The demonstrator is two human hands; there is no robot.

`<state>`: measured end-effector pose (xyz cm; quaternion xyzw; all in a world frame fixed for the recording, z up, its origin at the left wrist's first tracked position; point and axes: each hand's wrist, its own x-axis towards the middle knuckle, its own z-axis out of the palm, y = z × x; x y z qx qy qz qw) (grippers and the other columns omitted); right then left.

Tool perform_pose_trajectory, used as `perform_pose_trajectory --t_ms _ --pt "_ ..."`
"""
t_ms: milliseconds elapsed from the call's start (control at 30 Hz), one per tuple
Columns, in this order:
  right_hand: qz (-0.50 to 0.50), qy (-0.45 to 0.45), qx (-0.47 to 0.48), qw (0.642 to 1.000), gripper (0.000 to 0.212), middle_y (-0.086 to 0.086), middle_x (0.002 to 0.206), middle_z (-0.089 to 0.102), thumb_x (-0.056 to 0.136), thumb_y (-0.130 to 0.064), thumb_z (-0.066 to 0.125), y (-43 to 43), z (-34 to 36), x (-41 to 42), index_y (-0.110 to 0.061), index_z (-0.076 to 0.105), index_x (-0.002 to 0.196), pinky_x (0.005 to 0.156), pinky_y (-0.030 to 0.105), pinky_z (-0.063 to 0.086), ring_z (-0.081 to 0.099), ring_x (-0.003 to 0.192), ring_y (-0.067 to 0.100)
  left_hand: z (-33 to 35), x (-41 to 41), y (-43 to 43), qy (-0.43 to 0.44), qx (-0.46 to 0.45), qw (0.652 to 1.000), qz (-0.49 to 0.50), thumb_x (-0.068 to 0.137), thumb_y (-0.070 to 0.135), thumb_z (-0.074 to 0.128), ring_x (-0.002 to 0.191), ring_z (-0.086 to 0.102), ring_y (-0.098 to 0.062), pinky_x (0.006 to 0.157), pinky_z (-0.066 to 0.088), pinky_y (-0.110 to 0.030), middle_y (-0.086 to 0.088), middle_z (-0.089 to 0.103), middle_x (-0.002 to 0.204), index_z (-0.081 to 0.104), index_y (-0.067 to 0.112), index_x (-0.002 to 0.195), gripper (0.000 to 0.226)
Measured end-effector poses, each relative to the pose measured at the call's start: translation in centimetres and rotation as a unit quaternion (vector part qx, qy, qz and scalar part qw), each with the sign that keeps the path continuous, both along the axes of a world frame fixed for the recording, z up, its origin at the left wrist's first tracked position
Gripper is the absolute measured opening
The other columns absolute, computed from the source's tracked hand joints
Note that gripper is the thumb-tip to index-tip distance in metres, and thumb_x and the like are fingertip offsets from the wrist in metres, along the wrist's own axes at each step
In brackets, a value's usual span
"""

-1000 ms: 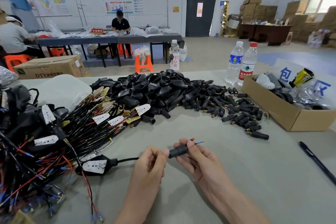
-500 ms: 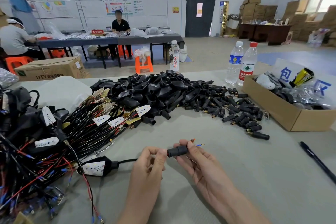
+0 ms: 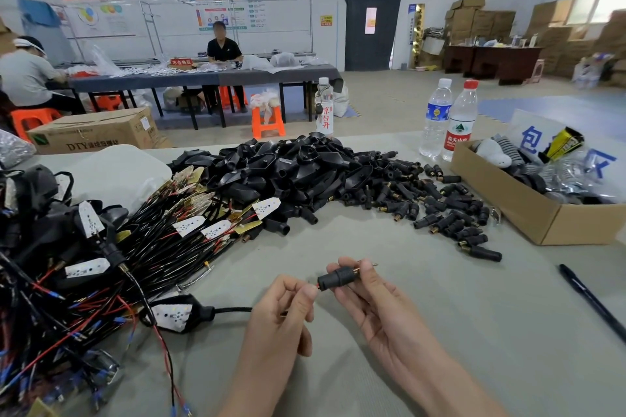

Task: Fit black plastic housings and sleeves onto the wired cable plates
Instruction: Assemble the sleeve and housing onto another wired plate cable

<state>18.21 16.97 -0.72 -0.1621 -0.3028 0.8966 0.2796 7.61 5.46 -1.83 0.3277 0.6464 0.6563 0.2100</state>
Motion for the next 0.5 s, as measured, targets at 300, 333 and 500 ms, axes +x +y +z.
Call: perform_pose_trajectory --t_ms 300,333,500 --pt "-0.069 -0.090 0.157 0.981 0.039 0.016 0.105 0.075 0.085 -0.043 0.059 -0.41 -0.27 -0.32 -0.012 0.079 0.098 0.076 0.020 0.057 0.073 0.094 0.024 -0.81 -0.28 0.14 0.023 -0.034 0.999 0.034 0.092 0.031 0.065 0.037 0.039 -0.017 0.037 0.031 -0.022 0.003 0.049 0.055 0.059 0.026 0.070 0.023" --pt "-0.082 -0.100 0.171 0.977 0.038 0.016 0.103 0.075 0.085 -0.044 0.059 -0.38 -0.31 -0.34 -0.014 0.079 0.097 0.075 0.020 0.057 0.073 0.091 0.023 -0.69 -0.20 0.09 0.028 -0.031 0.999 0.030 0.092 0.033 0.064 0.038 0.042 -0.017 0.039 0.033 -0.022 0.004 0.052 0.057 0.060 0.027 0.071 0.022" --pt "-0.130 -0.106 0.164 0.972 0.038 0.020 0.099 0.075 0.090 -0.038 0.057 0.30 -0.39 0.01 -0.007 0.076 0.098 0.072 0.022 0.058 0.073 0.087 0.026 -0.53 0.24 0.16 0.053 -0.027 0.998 0.008 0.097 0.023 0.061 0.049 0.057 -0.012 0.048 0.044 -0.023 0.006 0.066 0.073 0.065 0.034 0.085 0.016"
